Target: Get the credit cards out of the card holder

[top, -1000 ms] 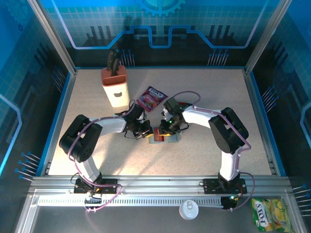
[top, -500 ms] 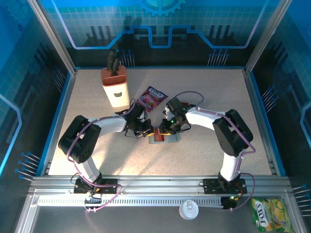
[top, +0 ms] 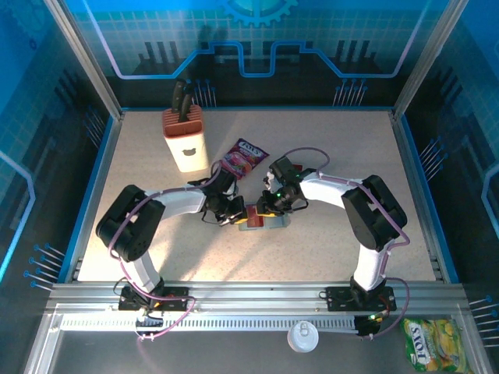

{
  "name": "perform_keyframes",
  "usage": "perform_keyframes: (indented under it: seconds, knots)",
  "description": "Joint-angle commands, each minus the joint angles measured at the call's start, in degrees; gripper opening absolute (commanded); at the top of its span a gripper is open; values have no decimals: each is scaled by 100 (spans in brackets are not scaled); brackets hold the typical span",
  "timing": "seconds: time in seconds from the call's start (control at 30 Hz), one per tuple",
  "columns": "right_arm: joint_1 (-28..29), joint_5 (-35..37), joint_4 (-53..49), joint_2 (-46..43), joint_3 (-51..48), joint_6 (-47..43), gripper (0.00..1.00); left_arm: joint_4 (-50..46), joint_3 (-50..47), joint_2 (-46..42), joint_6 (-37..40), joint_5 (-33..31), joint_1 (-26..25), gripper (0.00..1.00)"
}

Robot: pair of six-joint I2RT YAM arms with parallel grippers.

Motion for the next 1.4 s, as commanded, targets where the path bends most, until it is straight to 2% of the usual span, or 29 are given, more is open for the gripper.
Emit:
perform_keyframes:
  seconds: [0.0,0.8,1.37]
  knots:
    - [-90,-131,42,-43,-97,54,27,-383,186,93,215,-231,-29,0]
    - [-159,-483,378,352,-226,165,27,-482,252,199,269,-270,-30,0]
    - [-259,-848,1023,-54,-608,598,23,-536,248,212,269,-276,-30,0]
